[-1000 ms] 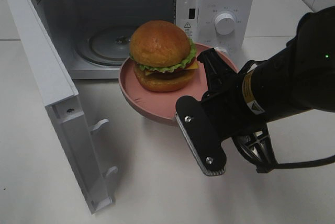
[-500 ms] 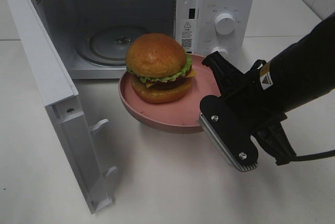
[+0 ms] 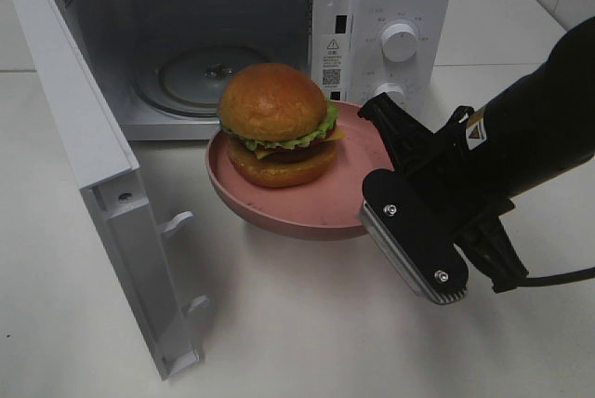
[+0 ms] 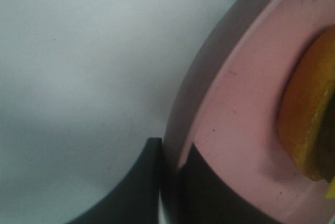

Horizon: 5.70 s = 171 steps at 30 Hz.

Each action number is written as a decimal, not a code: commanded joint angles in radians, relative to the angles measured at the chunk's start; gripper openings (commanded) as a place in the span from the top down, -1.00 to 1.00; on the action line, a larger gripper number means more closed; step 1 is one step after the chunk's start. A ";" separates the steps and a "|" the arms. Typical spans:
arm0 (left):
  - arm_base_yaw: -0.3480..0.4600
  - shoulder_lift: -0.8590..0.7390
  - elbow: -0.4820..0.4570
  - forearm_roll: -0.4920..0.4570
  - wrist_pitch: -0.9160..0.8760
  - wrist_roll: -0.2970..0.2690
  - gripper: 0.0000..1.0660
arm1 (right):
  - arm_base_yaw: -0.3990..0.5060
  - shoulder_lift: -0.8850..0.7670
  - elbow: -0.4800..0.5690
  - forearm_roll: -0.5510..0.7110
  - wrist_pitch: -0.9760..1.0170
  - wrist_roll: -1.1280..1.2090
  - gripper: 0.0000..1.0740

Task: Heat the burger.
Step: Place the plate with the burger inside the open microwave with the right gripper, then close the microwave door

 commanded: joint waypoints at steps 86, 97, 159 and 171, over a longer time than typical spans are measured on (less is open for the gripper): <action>-0.005 -0.023 0.003 -0.006 -0.008 0.000 -0.83 | 0.055 0.671 -0.899 -0.276 0.054 0.409 0.96; -0.005 -0.023 0.003 -0.006 -0.008 0.000 -0.83 | 0.038 0.760 -1.009 -0.302 0.080 0.462 0.94; -0.005 -0.023 0.003 -0.006 -0.008 0.000 -0.83 | -0.001 0.513 -0.606 -0.347 -0.038 0.824 -0.19; -0.005 -0.023 0.003 -0.006 -0.008 0.000 -0.83 | -0.001 0.360 -0.404 -0.346 -0.043 0.905 -0.19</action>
